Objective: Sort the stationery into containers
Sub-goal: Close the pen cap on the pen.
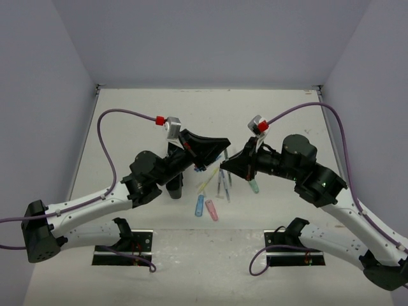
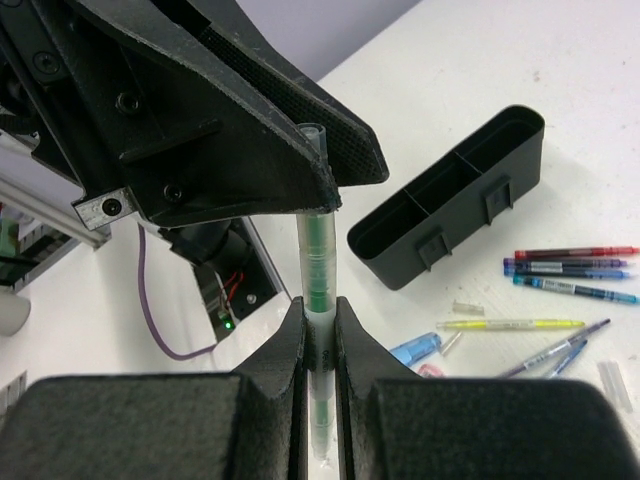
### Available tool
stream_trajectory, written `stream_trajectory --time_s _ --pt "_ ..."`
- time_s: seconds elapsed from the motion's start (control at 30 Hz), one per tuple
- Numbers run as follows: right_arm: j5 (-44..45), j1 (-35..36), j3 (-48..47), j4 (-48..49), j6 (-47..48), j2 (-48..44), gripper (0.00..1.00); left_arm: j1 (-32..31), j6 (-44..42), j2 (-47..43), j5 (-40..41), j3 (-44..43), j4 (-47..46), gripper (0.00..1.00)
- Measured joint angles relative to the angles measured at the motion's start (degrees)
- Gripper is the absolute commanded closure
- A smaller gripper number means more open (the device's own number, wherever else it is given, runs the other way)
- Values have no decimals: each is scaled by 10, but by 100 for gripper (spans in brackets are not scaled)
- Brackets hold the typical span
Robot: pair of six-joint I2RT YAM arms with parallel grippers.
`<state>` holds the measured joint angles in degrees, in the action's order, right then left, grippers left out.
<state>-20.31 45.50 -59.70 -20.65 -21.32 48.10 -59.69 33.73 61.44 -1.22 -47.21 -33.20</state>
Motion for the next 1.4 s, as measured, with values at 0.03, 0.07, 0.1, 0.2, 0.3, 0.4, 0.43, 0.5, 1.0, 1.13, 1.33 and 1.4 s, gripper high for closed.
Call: stream_trajectory --time_s 0.03,0.07,0.1,0.2,0.3,0.4,0.43,0.5,1.0,1.13,1.33,1.4 --pt "3 0 -8 -7 3 7 100 -1 2 1 7 6 -11 100" --pt "4 0 -18 -19 7 14 100 -1 7 1 15 16 -27 100" --pt "4 0 -25 -27 9 21 100 -2 11 1 22 25 -38 100" --pt "3 -4 -32 -43 15 34 100 -3 19 -1 40 44 -56 100" --pt "-6 -13 -35 -58 16 42 100 -3 25 -3 52 55 -59 100" --pt "-20 -24 -38 -60 16 52 100 -3 27 -3 62 58 -59 100" --pt "-23 -26 -41 -60 16 55 100 -3 27 -3 64 58 -60 100" --pt "-32 -30 -46 -60 15 62 100 -3 27 -1 70 58 -62 100" --pt "-91 -66 -52 -48 11 65 100 -14 52 6 99 55 -66 100" --pt "-106 -67 -81 -79 14 94 100 -21 72 14 127 78 -118 100" --pt "-114 -69 -92 -83 22 105 92 -38 70 -2 181 61 -78 100" --pt "-121 -70 -65 -49 27 92 62 -49 57 -18 207 30 3 100"
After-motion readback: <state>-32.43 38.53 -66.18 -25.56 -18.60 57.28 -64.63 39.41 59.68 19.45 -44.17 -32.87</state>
